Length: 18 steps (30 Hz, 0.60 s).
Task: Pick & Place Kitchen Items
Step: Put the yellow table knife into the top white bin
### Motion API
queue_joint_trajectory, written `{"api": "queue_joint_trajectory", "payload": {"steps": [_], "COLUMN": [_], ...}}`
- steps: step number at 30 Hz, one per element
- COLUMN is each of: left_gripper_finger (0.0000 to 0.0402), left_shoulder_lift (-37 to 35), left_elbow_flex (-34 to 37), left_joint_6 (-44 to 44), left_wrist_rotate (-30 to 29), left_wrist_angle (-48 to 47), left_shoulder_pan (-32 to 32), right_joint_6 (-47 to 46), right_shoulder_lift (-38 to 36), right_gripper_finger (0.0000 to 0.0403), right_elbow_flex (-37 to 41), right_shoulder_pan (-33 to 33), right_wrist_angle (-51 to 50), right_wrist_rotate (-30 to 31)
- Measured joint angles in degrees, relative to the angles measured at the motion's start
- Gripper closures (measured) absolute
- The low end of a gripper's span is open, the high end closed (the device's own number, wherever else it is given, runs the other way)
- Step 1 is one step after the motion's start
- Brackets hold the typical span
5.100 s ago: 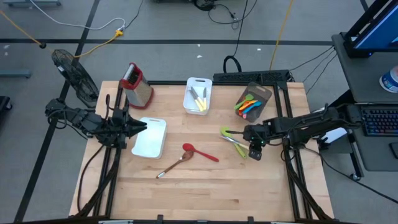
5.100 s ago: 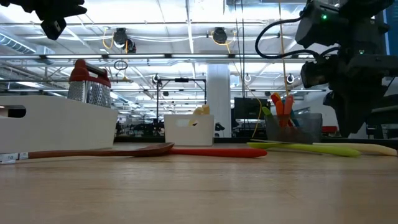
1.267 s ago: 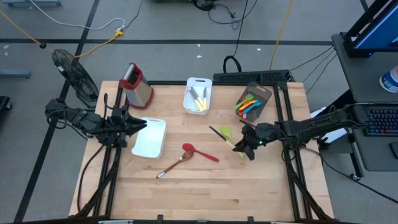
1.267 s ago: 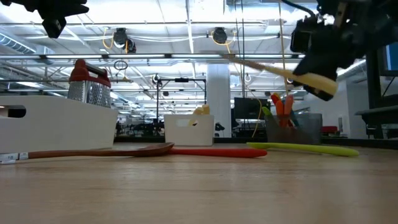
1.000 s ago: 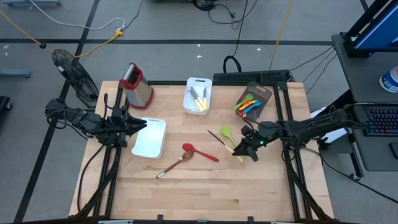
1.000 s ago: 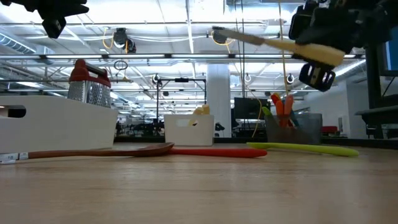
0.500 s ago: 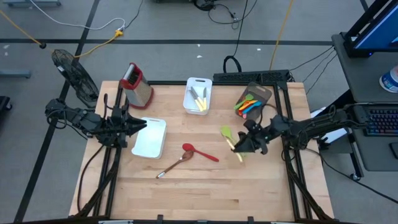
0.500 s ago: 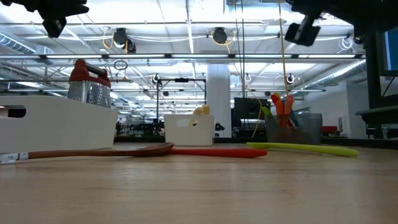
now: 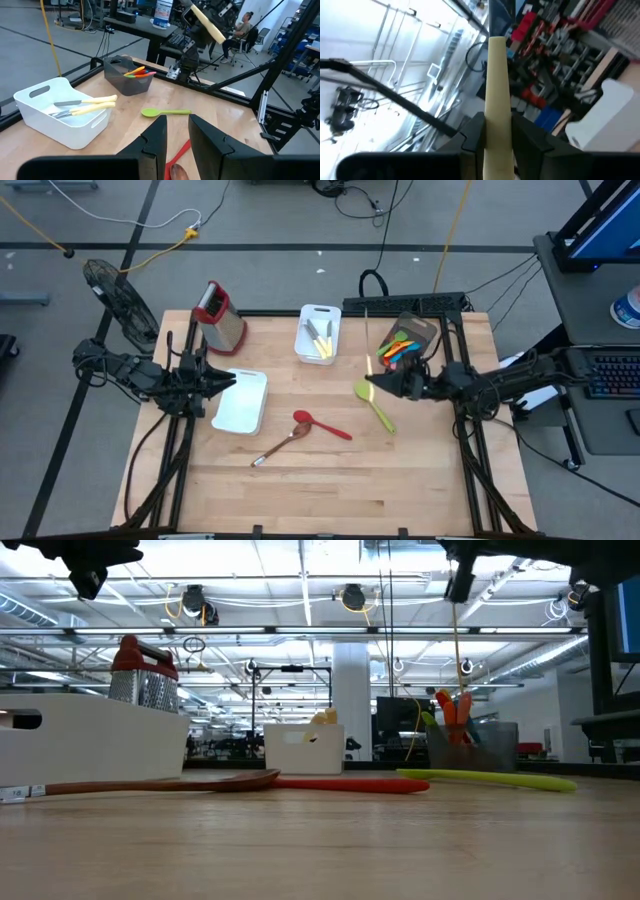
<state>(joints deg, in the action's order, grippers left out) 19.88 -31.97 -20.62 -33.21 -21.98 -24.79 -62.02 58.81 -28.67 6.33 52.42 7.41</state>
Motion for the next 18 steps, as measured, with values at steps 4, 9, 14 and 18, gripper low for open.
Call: {"api": "queue_joint_trajectory", "payload": {"steps": [4,9,14,18], "left_gripper_finger": [0.0321,0.0321,0.0321,0.0321], "left_shoulder_lift": [0.0,0.0,0.0,0.0], "left_elbow_flex": [0.0,0.0,0.0,0.0], "left_joint_6": [0.0,0.0,0.0,-0.1], "left_wrist_rotate": [-0.1,-0.4,-0.4,-0.4], "left_wrist_angle": [0.0,0.0,0.0,0.0], "left_shoulder_pan": [0.0,0.0,0.0,0.0], "right_joint_6": [1.5,1.6,-0.8,-2.6], "right_shoulder_lift": [2.7,6.8,11.6,15.7], "right_gripper_finger": [0.0339,0.0339,0.0339,0.0339], "right_elbow_flex": [-5.4,-14.9,-23.9,-28.5], "right_shoulder_pan": [0.0,-2.2,-5.7,-9.1], "right_wrist_angle": [-2.5,-9.9,-19.6,-22.5], "right_wrist_rotate": [2.4,3.3,2.7,-1.0]}}
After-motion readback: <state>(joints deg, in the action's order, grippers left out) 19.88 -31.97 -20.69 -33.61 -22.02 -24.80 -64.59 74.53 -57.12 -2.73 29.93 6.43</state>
